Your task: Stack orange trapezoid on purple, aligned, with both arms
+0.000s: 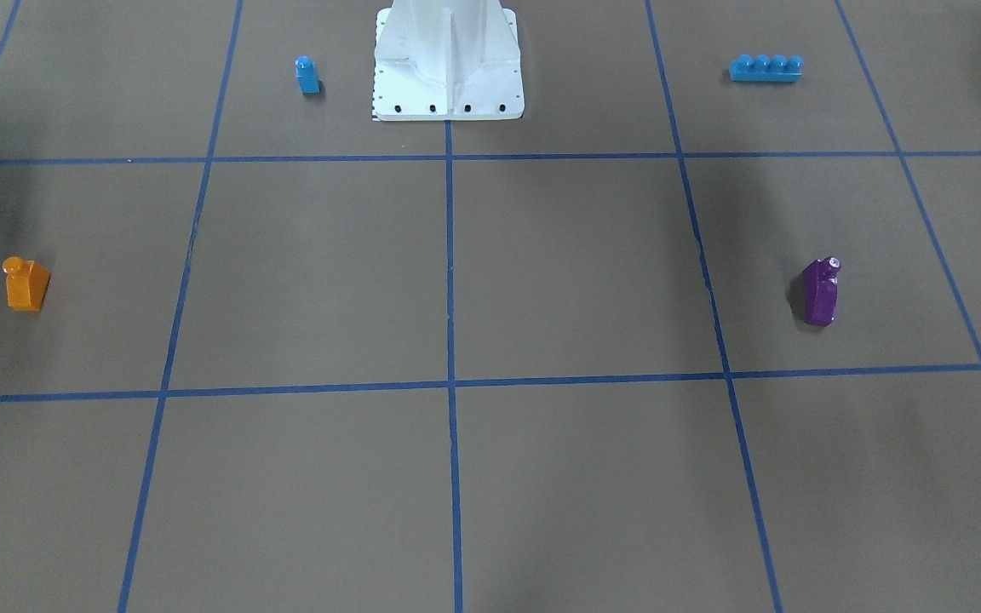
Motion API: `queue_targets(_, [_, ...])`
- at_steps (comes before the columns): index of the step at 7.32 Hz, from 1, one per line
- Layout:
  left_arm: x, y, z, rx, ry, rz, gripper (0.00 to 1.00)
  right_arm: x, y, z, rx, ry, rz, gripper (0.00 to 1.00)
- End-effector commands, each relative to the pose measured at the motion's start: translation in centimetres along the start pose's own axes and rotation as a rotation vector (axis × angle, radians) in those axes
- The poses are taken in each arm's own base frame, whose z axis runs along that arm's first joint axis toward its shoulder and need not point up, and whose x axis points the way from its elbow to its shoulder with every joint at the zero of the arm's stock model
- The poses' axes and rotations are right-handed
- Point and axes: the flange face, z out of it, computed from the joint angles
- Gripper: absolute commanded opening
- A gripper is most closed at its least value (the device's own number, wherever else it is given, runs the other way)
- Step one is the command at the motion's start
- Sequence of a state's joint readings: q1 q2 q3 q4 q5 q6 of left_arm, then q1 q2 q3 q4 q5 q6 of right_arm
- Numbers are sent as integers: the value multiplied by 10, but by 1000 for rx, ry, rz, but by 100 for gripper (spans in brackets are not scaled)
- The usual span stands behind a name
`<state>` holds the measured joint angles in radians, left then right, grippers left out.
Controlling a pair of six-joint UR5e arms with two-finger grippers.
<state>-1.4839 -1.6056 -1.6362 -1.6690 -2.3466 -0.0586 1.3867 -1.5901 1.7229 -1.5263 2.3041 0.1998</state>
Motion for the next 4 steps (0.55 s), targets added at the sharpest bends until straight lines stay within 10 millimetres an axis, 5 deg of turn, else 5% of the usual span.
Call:
queue_targets(1, [6, 8, -3, 29, 9, 33, 100, 0, 0, 0, 1, 0, 5, 100])
queue_targets(2, [8, 18, 7, 31, 34, 58, 100, 0, 0, 0, -2, 0, 10, 100])
queue_targets(4, [47, 14, 38, -6, 57, 144, 100, 4, 3, 4, -9, -1, 15, 100])
